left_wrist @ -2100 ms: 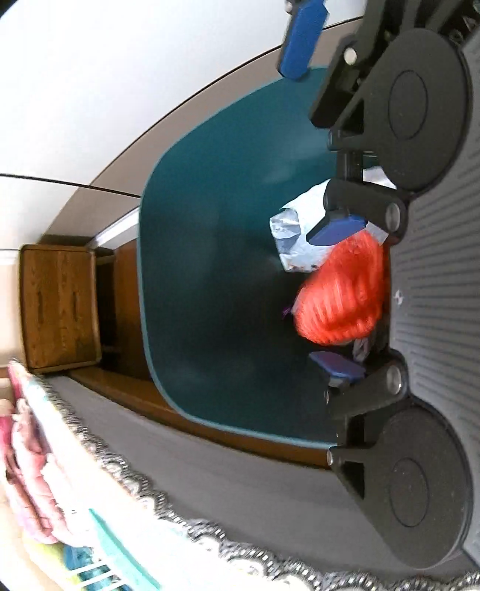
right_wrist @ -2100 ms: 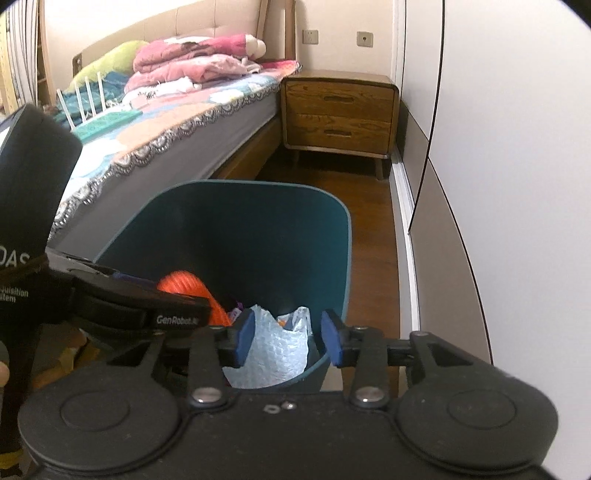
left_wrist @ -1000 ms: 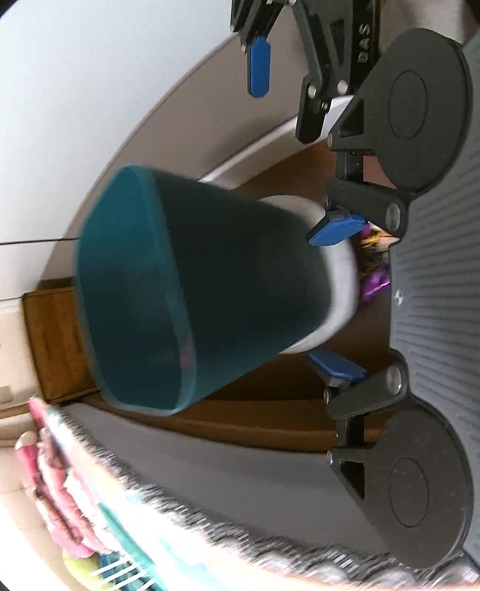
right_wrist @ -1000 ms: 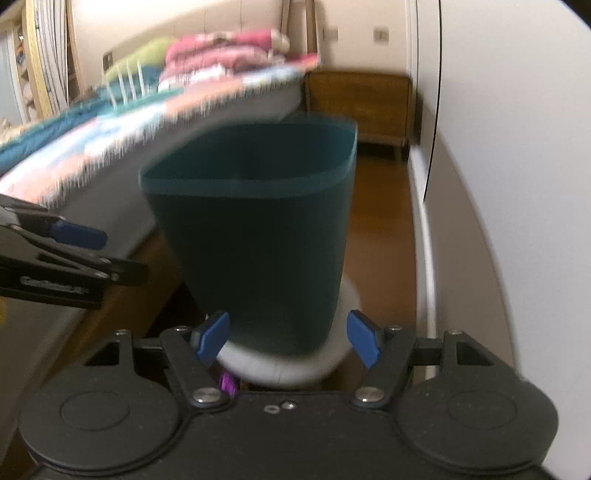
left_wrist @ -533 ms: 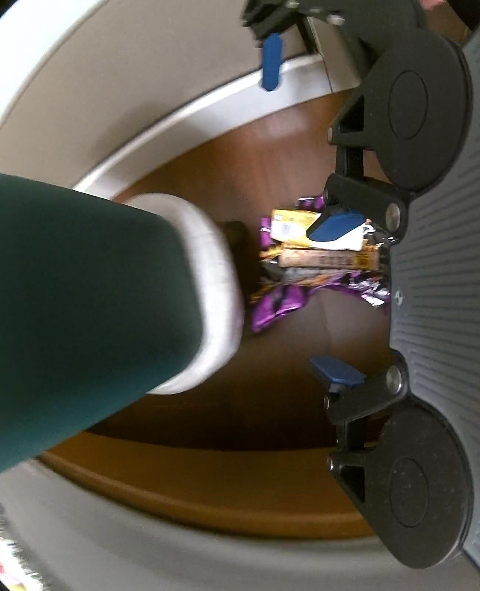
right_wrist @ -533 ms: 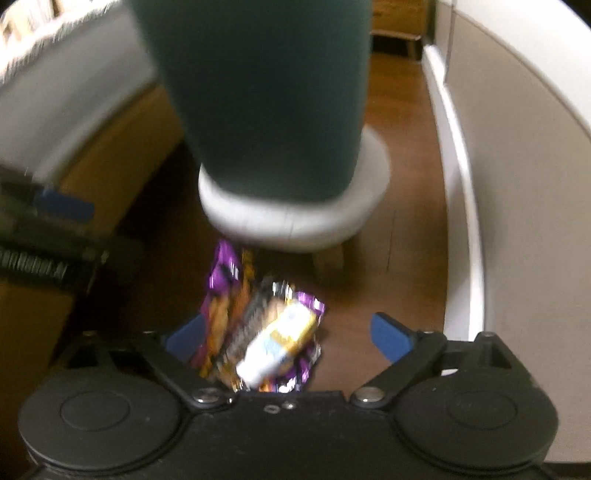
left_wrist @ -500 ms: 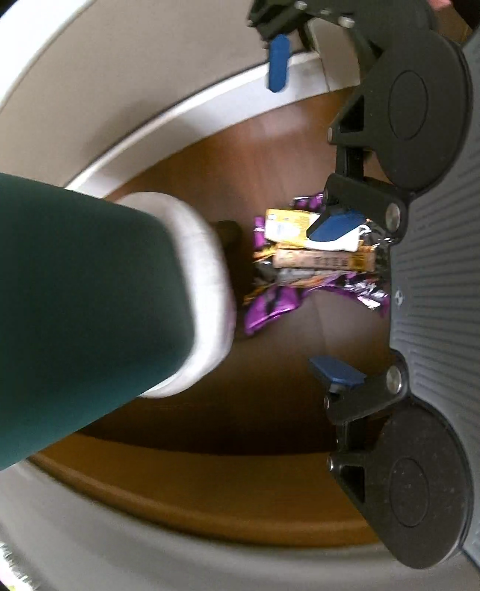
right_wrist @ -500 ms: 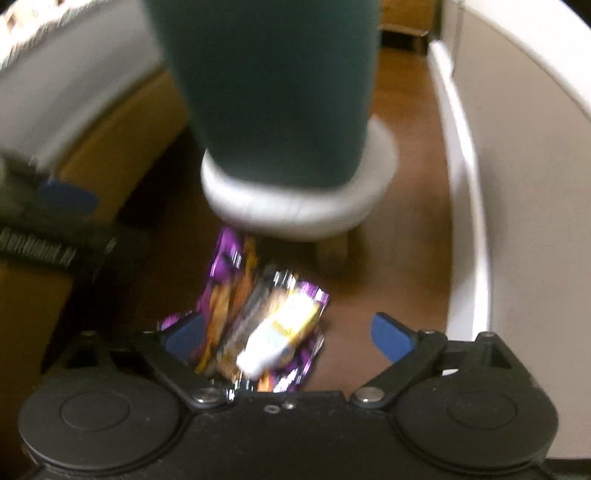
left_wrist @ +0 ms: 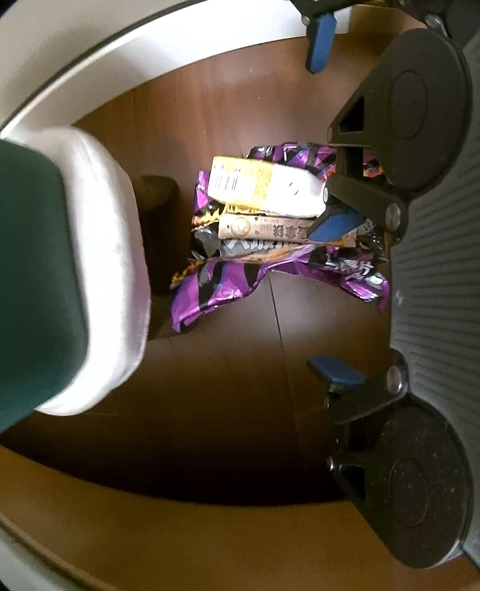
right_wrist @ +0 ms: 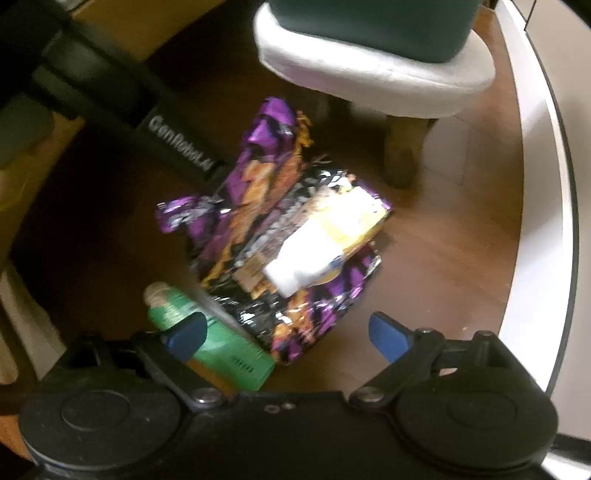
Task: Collect trash
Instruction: 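Lower both tools down to the remaining trash pile, then grasp purple chip bag with left tool while right tool grasps yellow juice box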
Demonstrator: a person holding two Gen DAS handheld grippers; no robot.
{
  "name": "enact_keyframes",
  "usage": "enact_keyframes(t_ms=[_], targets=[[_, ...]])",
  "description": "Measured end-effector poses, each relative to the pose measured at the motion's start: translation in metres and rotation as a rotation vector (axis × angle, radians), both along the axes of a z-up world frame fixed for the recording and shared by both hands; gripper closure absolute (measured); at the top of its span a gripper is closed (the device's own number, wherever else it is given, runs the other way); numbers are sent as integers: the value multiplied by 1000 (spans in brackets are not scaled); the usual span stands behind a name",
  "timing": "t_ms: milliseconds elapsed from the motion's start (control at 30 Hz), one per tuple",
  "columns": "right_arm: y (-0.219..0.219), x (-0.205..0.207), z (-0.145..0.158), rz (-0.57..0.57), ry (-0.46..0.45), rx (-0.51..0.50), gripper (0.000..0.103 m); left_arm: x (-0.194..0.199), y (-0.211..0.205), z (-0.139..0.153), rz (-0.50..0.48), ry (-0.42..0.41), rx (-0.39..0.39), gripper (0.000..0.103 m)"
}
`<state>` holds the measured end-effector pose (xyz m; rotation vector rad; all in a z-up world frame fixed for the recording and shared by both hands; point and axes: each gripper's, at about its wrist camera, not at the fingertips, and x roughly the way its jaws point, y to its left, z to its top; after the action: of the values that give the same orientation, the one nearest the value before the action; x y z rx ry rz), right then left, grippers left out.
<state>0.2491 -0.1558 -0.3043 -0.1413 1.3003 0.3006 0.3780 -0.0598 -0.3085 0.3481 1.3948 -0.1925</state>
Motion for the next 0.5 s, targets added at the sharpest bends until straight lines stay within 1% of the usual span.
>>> enact_keyframes(t_ms=[100, 200, 233, 333, 400, 500], targets=[[-13, 18, -7, -82, -2, 3, 10, 9, 5, -17, 32, 27, -13, 35], [-31, 41, -18, -208, 1, 4, 13, 12, 8, -28, 40, 38, -24, 35], [-36, 48, -21, -253, 2, 7, 14, 12, 10, -30, 40, 39, -38, 33], [-48, 69, -29, -355, 6, 22, 14, 12, 11, -31, 34, 38, -77, 34], [-48, 80, -35, -391, 4, 12, 16, 11, 8, -32, 15, 32, -81, 33], [-45, 93, -47, -453, 8, -4, 16, 7, 9, -31, 0, 29, -89, 34]])
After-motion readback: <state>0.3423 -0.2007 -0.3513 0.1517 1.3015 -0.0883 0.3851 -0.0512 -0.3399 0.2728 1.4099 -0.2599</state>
